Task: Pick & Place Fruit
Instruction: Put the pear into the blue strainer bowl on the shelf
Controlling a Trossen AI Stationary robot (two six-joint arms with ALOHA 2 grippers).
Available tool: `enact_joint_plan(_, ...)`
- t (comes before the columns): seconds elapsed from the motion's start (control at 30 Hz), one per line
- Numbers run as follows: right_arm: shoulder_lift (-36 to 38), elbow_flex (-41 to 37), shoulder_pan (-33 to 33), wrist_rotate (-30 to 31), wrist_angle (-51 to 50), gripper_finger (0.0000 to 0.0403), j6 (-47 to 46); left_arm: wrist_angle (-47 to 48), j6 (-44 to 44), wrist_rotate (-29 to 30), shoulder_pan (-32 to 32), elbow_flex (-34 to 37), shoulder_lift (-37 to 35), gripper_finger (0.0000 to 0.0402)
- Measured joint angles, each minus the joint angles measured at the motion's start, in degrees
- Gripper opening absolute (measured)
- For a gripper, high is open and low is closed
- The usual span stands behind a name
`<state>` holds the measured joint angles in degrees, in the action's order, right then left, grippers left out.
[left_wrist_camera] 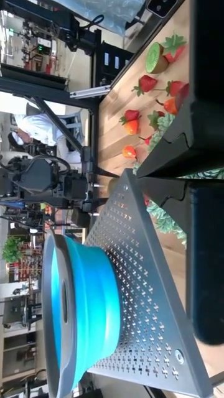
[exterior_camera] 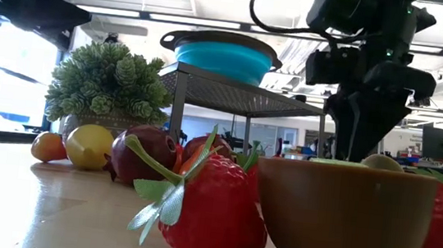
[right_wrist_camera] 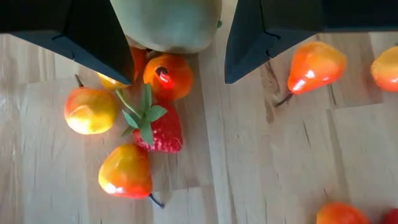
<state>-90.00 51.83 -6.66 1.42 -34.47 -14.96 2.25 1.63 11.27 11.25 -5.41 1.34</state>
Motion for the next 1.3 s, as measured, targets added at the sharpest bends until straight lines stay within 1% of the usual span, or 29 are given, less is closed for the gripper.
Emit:
enact_joint_plan(0.13,0.1,0.0,0.0,0.1,0.4,0.0218,0.1,0.1,0.0,0.0,0.0,0.0,0.0,0.0001)
enact_joint_plan(0.57,0.2,0.0,0.0,0.1,0.4,0.0082,0.2,0.9,0.2,0.0,0.0,0.0,0.0,0.0001)
enact_joint_plan(0.87,0.2,0.0,0.0,0.1,0.4,0.0011,0.2,0.9,0.2,0.0,0.0,0.0,0.0,0.0001)
enact_joint_plan(1.1,0.2,0.0,0.0,1.6,0.4,0.0004,0.2,0.9,0.2,0.0,0.0,0.0,0.0,0.0001)
enact_joint_plan(1.3,0.2,0.5,0.0,1.3,0.0,0.0004,0.2,0.9,0.2,0.0,0.0,0.0,0.0,0.0001)
